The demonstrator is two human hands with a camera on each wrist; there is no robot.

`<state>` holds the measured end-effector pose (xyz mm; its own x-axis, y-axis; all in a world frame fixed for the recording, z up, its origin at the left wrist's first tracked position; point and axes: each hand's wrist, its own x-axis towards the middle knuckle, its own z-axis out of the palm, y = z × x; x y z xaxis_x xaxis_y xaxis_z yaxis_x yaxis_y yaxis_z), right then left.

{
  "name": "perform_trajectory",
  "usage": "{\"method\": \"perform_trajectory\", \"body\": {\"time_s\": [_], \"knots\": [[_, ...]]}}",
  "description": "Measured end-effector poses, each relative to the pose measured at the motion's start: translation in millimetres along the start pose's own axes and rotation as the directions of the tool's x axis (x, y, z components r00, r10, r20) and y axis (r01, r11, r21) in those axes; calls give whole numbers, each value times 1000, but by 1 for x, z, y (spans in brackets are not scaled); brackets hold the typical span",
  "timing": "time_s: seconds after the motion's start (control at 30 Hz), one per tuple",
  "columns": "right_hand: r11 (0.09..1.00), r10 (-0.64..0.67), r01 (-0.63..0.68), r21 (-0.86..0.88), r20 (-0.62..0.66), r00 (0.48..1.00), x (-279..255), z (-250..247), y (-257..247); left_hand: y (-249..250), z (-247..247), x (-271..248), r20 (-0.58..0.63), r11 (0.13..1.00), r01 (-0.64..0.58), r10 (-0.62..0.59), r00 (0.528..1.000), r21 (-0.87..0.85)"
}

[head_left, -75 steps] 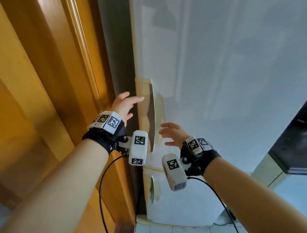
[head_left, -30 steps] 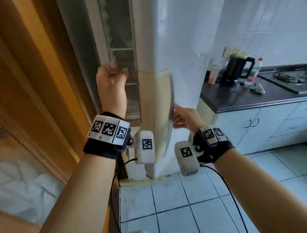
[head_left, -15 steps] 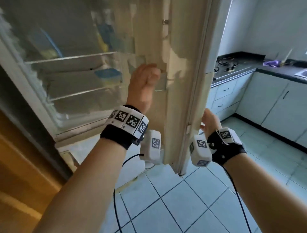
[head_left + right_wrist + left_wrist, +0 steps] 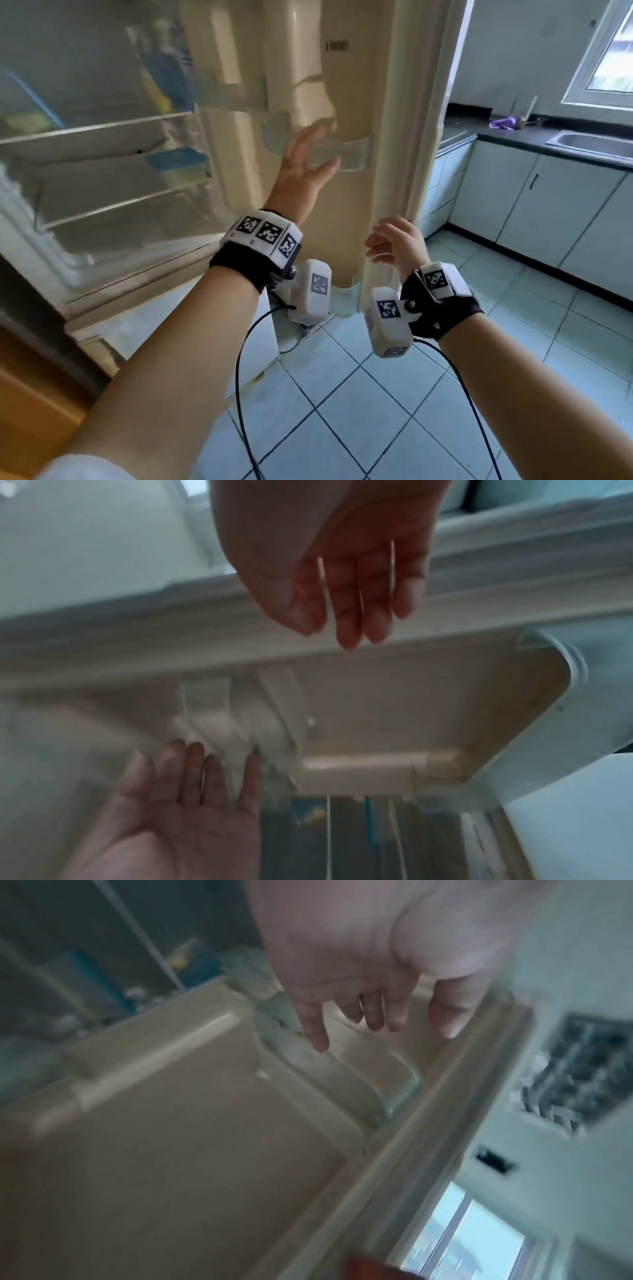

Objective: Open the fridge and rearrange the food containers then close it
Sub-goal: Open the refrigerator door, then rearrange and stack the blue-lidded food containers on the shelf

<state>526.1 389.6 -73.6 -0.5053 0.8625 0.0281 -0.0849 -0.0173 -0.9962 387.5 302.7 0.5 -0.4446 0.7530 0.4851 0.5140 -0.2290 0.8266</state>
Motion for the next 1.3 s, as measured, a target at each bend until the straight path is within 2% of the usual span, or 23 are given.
{"method": "perform_trajectory", "body": {"time_s": [0.07,0.1,0.23,0.33,0.53,0.67,0.77,0.9,0.97,1.07,1.17,1.3], "knots": [[994,19,-1,-108,163,986,-2,24,0,-1,-25,-10,-56,968,86,-102,993,-234],[987,39,0,-160,240,970,-1,39,0,-4,-41,-13,-68,945,130,-157,985,-299],[963,87,46,-264,469,879,10,116,-5,-29,-114,-16,-105,937,208,-245,964,-281],[958,70,95,-270,542,837,29,184,-11,-55,-178,-11,-244,941,221,-284,927,-256],[954,8,182,-239,625,781,81,319,-32,-84,-308,16,-505,962,185,-264,822,-201],[963,-45,202,-178,634,772,116,407,-55,-92,-386,38,-563,974,174,-225,795,-143],[981,-91,181,-65,671,735,140,458,-72,-98,-427,58,-588,984,155,-174,790,-83],[983,-84,169,-71,643,761,166,511,-83,-111,-459,89,-618,993,81,-118,777,-87],[983,-93,170,-67,616,782,177,532,-84,-122,-469,105,-639,990,69,-133,757,-124],[979,-88,180,-95,600,795,193,558,-85,-136,-477,125,-627,978,136,-206,751,-159],[931,-106,298,-212,622,776,211,576,-85,-146,-486,141,-619,961,253,-269,738,-116],[852,-52,389,-350,684,728,233,592,-87,-153,-497,161,-568,877,473,-346,747,88]]}}
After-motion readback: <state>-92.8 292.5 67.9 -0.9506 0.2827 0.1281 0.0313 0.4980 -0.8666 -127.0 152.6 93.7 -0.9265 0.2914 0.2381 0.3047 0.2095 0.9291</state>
